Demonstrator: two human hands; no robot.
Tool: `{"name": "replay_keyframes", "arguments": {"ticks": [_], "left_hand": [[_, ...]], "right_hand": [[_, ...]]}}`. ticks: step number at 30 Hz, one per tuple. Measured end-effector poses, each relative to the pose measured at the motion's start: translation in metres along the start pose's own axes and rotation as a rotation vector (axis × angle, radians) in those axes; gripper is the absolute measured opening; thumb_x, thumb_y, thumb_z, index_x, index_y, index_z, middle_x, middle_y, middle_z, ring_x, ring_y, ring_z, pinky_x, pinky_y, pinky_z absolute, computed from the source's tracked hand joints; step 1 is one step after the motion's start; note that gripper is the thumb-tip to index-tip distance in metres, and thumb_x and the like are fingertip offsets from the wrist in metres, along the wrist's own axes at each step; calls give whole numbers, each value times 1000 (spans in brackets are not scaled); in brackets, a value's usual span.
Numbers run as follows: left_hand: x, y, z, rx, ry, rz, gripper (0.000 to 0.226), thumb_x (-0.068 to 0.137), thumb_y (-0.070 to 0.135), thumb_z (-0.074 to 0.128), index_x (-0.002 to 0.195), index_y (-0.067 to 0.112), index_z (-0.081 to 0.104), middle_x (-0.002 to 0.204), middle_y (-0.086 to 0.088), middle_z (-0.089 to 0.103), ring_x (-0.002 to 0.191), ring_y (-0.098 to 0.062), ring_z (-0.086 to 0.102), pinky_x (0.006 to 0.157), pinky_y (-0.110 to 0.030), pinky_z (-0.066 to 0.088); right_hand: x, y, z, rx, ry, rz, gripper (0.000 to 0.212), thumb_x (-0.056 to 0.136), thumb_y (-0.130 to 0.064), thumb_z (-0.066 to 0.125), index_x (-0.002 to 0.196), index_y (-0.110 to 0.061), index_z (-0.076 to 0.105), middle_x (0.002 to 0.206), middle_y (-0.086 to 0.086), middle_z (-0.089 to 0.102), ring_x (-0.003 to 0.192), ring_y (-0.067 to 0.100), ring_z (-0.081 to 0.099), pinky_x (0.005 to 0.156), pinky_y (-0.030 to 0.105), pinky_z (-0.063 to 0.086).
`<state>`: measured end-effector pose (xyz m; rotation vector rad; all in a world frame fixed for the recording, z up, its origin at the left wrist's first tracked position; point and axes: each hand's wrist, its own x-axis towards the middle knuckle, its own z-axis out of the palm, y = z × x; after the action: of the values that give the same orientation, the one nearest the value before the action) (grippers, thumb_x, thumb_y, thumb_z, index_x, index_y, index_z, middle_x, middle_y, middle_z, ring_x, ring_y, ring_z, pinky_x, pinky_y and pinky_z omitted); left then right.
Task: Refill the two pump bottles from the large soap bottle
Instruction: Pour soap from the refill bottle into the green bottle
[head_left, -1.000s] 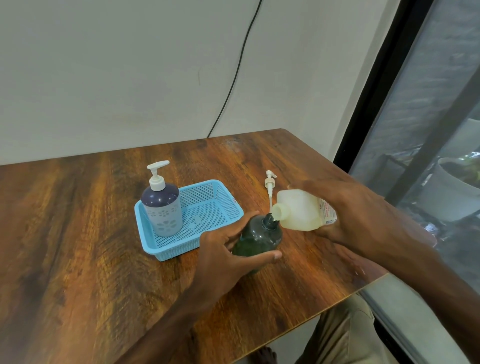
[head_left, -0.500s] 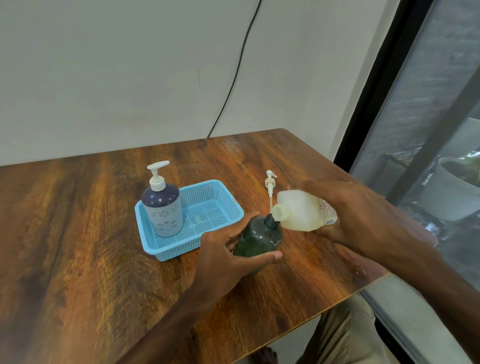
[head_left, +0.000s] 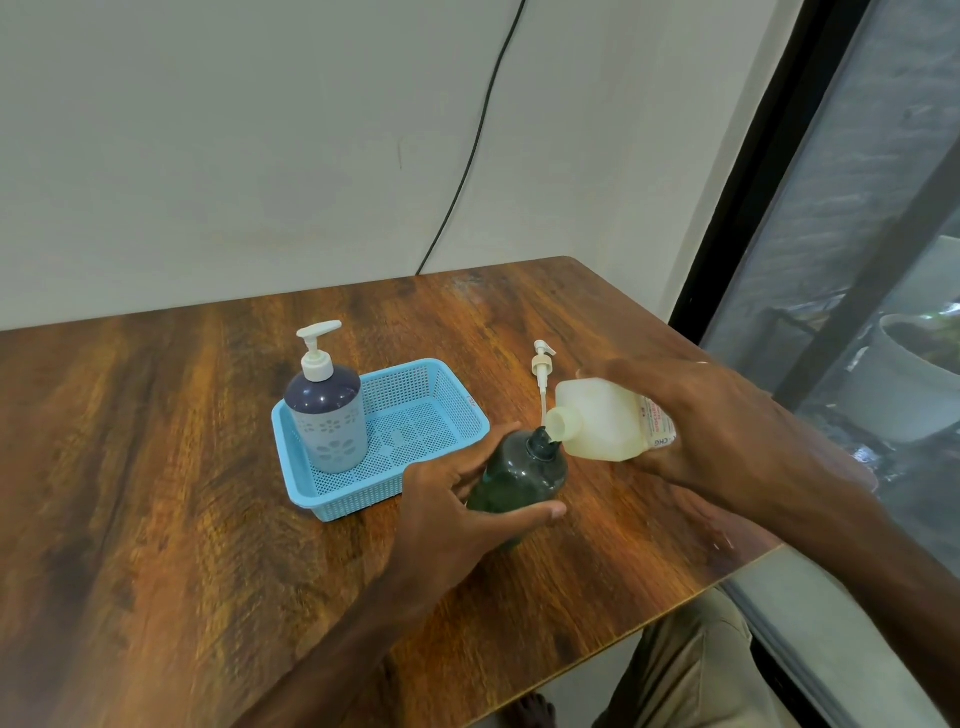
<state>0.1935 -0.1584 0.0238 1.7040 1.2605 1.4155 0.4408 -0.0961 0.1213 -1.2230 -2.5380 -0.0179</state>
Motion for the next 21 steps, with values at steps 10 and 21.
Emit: {"name": "replay_keyframes", "arguments": {"ticks": [10, 21], "left_hand": [[0, 2, 0, 10, 0, -2, 73, 64, 42, 95, 130, 31, 64, 116, 33, 70, 115, 8, 66, 92, -14, 55], [0, -1, 0, 23, 0, -3, 74, 66, 43, 96, 132, 25, 68, 123, 20, 73, 117, 1, 68, 94, -24, 60]], "right_hand": [[-1, -5, -3, -6, 15, -2, 75, 77, -36, 84, 143, -34, 50, 142, -9, 57, 134, 15, 50, 105, 46, 47], [-2, -9, -5, -19, 29, -11, 76, 73, -32, 88, 140, -34, 52, 139, -8, 60, 131, 19, 53, 98, 49, 52]]}}
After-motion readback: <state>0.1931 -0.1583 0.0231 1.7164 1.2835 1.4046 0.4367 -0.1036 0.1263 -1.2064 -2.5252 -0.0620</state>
